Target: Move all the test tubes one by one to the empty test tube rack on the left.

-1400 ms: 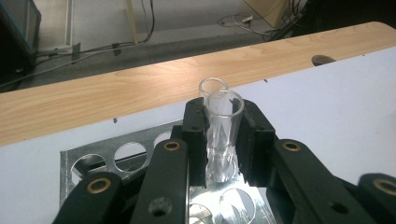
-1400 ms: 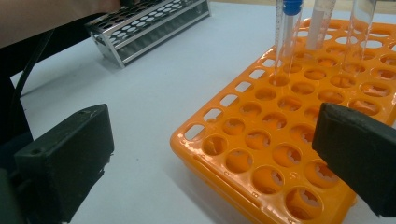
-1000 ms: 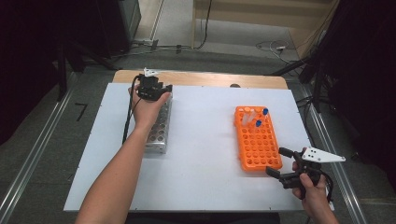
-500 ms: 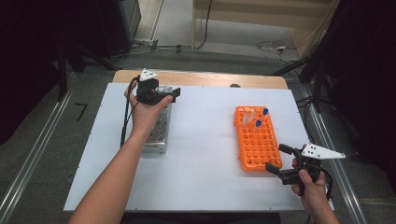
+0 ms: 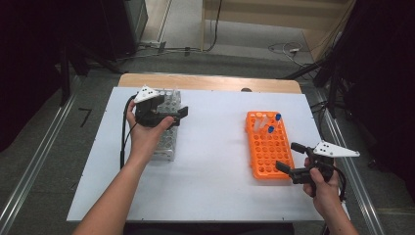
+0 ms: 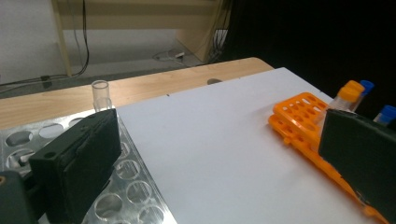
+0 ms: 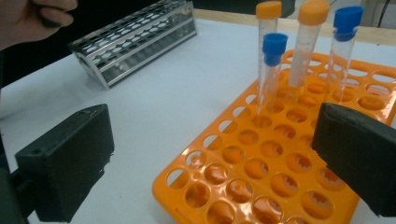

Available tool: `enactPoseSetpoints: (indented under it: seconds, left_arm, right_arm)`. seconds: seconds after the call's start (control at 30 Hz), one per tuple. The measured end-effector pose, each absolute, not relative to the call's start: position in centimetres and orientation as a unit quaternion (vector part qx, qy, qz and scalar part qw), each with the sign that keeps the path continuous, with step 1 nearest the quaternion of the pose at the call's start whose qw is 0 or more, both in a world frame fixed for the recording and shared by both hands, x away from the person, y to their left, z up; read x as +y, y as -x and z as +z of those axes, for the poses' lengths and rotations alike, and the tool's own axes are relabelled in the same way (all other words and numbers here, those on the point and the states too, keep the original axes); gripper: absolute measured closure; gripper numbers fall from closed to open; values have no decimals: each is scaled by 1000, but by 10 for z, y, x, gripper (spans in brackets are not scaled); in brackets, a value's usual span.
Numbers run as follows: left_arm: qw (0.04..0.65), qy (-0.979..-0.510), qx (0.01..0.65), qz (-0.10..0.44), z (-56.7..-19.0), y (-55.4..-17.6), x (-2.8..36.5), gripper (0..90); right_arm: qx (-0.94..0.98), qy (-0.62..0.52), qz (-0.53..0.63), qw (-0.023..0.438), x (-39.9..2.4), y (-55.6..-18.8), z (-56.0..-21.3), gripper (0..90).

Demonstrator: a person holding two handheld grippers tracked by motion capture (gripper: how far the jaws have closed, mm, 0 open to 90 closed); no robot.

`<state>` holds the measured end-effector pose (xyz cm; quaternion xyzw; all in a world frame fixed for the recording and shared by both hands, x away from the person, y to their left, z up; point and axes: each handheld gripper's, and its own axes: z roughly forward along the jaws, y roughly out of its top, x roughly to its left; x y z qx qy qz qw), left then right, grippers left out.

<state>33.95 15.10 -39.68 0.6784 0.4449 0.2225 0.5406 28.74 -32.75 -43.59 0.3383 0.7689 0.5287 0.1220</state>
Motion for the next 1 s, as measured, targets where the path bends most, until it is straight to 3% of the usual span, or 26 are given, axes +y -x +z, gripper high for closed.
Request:
enactPoseSetpoints:
  seconds: [0.7,0.9,1.0]
  left_arm:
    - [565,-675,416,227,-417,-255,158,0]
    - [564,-679,416,220,-424,-248,158,0]
    - [565,-680,415,215,-425,-247,157,0]
  right_arm:
    - [755,-376,516,150,-329,-346,-431,4]
    - [740,-397,522,145,-333,-360,-432,60]
    - [736,-410,519,145,-335,-368,-436,144]
